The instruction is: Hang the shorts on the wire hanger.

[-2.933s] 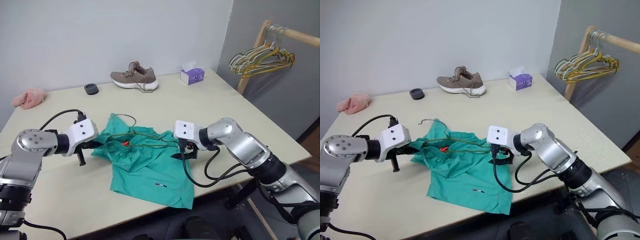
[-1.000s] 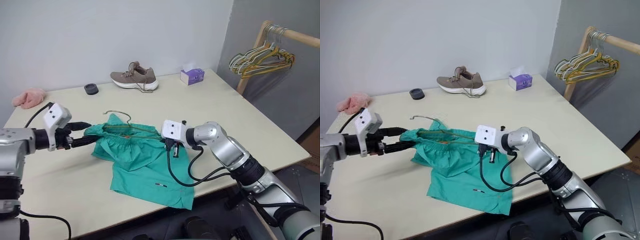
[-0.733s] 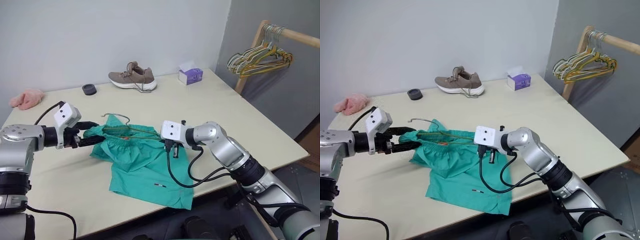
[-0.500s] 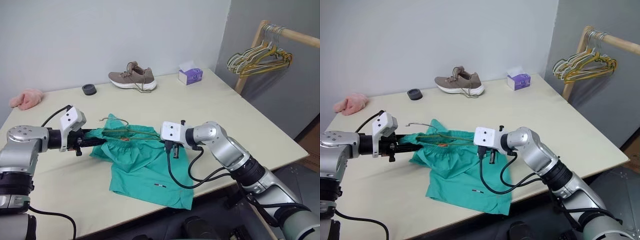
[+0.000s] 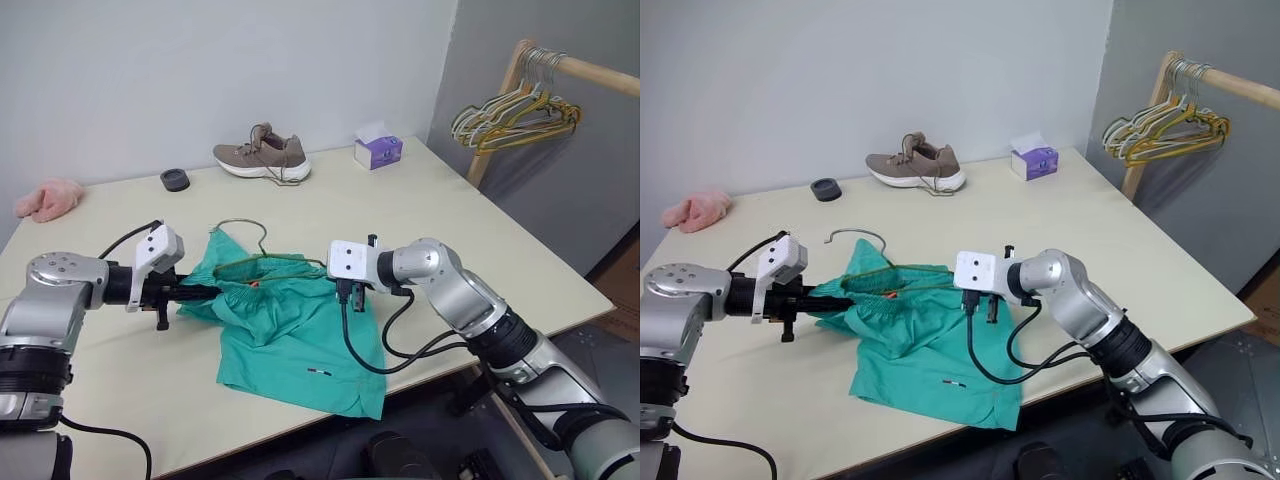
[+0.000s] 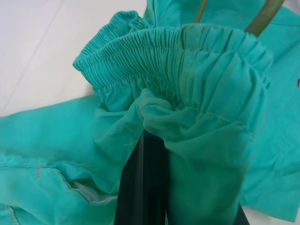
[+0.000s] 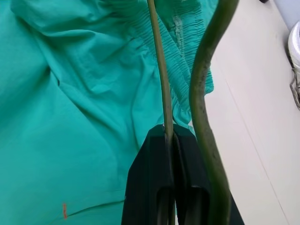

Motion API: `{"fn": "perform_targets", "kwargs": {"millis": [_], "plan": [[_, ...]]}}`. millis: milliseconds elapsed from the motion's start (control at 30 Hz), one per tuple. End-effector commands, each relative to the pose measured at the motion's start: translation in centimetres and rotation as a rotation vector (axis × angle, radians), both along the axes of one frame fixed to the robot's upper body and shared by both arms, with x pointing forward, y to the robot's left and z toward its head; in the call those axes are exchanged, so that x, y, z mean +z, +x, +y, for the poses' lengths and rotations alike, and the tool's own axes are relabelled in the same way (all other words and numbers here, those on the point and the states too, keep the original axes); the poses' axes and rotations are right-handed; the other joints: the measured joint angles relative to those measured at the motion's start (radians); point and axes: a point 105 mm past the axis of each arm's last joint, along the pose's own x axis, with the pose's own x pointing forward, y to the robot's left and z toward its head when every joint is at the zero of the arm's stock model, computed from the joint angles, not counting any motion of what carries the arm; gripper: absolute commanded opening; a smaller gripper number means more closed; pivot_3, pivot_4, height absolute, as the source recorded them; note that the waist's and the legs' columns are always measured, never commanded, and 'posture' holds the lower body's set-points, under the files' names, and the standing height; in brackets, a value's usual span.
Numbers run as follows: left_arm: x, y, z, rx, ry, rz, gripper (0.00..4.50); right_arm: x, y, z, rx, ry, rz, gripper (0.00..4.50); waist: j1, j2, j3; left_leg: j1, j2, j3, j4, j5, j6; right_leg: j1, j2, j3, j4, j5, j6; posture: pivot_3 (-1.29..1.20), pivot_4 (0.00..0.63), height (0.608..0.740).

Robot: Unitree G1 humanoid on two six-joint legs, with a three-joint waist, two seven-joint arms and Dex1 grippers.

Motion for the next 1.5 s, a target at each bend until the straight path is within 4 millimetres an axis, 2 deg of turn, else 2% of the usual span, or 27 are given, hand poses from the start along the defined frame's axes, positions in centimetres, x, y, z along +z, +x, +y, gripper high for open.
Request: {"fn": "perform_targets", "kwargs": {"millis": [33, 200, 267, 367, 400, 500, 567, 667, 1000, 1100, 1233, 1467, 1500], "plan": [[1.5, 0.2, 0.5, 0.033, -0.005, -0.052, 0.00, 2.3, -1.8, 1.5, 0.144, 0.055, -0.056, 0.74, 0.000, 0.000, 0.000, 0.000, 0.000, 0.000, 0.000, 0.000, 0.000, 0.000, 0.000, 0.000, 0.000, 0.000, 0.000, -0.27, 0.000, 0.740], [2.0, 0.4, 1.4, 0.084, -0.010, -0.079, 0.00, 2.2, -1.1, -0.8, 0.121, 0.006, -0.090, 2.50, 0.003, 0.000, 0.000, 0.000, 0.000, 0.000, 0.000, 0.000, 0.000, 0.000, 0.000, 0.000, 0.000, 0.000, 0.000, -0.27, 0.000, 0.740], [3.1, 0.9, 2.4, 0.154, -0.036, -0.129, 0.00, 1.9, -0.2, -3.4, 0.043, -0.023, -0.095, 3.21, 0.006, 0.000, 0.000, 0.000, 0.000, 0.000, 0.000, 0.000, 0.000, 0.000, 0.000, 0.000, -0.001, 0.000, 0.000, -0.27, 0.000, 0.740], [4.2, 1.2, 3.4, 0.225, -0.075, -0.171, 0.00, 2.2, 1.2, -5.6, -0.083, 0.008, -0.103, 4.26, 0.010, 0.000, 0.000, 0.000, 0.000, 0.000, 0.000, 0.000, 0.000, 0.000, 0.000, 0.000, -0.001, 0.000, 0.001, -0.27, 0.000, 0.740], [4.5, 1.2, 3.6, 0.246, -0.088, -0.180, 0.00, 2.4, 1.7, -5.9, -0.133, 0.043, -0.105, 4.46, 0.010, 0.000, 0.000, 0.000, 0.000, 0.000, 0.000, 0.000, 0.000, 0.001, 0.000, 0.000, -0.001, -0.001, 0.001, -0.27, 0.000, 0.740], [4.9, 1.1, 4.0, 0.277, -0.112, -0.185, 0.00, 2.8, 2.4, -5.5, -0.187, 0.103, -0.109, 4.46, 0.000, 0.000, 0.000, 0.000, 0.001, 0.000, 0.000, 0.000, 0.000, 0.001, 0.001, 0.000, 0.000, -0.001, 0.001, -0.27, 0.000, 0.740], [5.0, 1.2, 4.0, 0.288, -0.129, -0.188, 0.00, 2.7, 2.8, -3.7, -0.202, 0.163, -0.084, 4.46, -0.006, 0.000, 0.000, 0.000, 0.001, 0.000, -0.001, 0.000, 0.000, 0.001, 0.001, 0.000, 0.000, 0.000, 0.000, -0.27, 0.000, 0.740], [5.4, 1.3, 3.8, 0.291, -0.137, -0.196, 0.00, 1.6, 3.2, -1.0, -0.186, 0.192, -0.017, 4.46, -0.009, 0.000, 0.000, 0.000, 0.001, 0.000, -0.001, 0.000, 0.000, 0.000, 0.001, 0.001, 0.001, 0.000, 0.000, -0.27, 0.000, 0.740], [5.4, 0.7, 3.3, 0.271, -0.138, -0.178, 0.00, -0.2, 5.0, 4.3, -0.180, 0.228, 0.151, 4.46, -0.002, 0.000, 0.000, 0.001, -0.001, 0.000, 0.000, 0.000, 0.000, -0.002, 0.000, 0.001, 0.001, 0.000, -0.001, -0.25, 0.000, 0.740], [5.3, 0.5, 3.1, 0.267, -0.142, -0.172, 0.00, -1.1, 5.5, 5.2, -0.200, 0.216, 0.197, 4.46, -0.006, 0.000, 0.000, 0.001, -0.001, 0.000, -0.001, 0.000, 0.000, -0.002, 0.000, 0.001, 0.002, 0.000, -0.001, -0.24, 0.000, 0.740], [5.2, 0.4, 2.9, 0.263, -0.147, -0.169, 0.00, -2.7, 6.4, 5.4, -0.267, 0.195, 0.244, 4.46, -0.004, 0.000, 0.000, 0.001, -0.001, 0.000, -0.001, 0.000, 0.000, -0.003, 0.000, 0.002, 0.001, 0.000, -0.001, -0.23, 0.000, 0.740], [5.1, 0.2, 2.7, 0.261, -0.148, -0.171, 0.00, -3.7, 6.4, 6.0, -0.346, 0.255, 0.381, 4.46, -0.004, 0.000, 0.000, 0.001, -0.001, 0.000, -0.001, 0.000, 0.000, -0.002, 0.000, 0.002, 0.003, 0.000, -0.001, -0.23, 0.000, 0.740], [5.1, 0.2, 2.7, 0.261, -0.148, -0.171, 0.00, -3.8, 6.3, 6.1, -0.355, 0.264, 0.398, 4.31, -0.004, 0.000, 0.000, 0.001, -0.001, 0.000, -0.001, 0.000, 0.000, -0.002, 0.000, 0.002, 0.003, 0.000, -0.001, -0.23, 0.000, 0.740]]}}
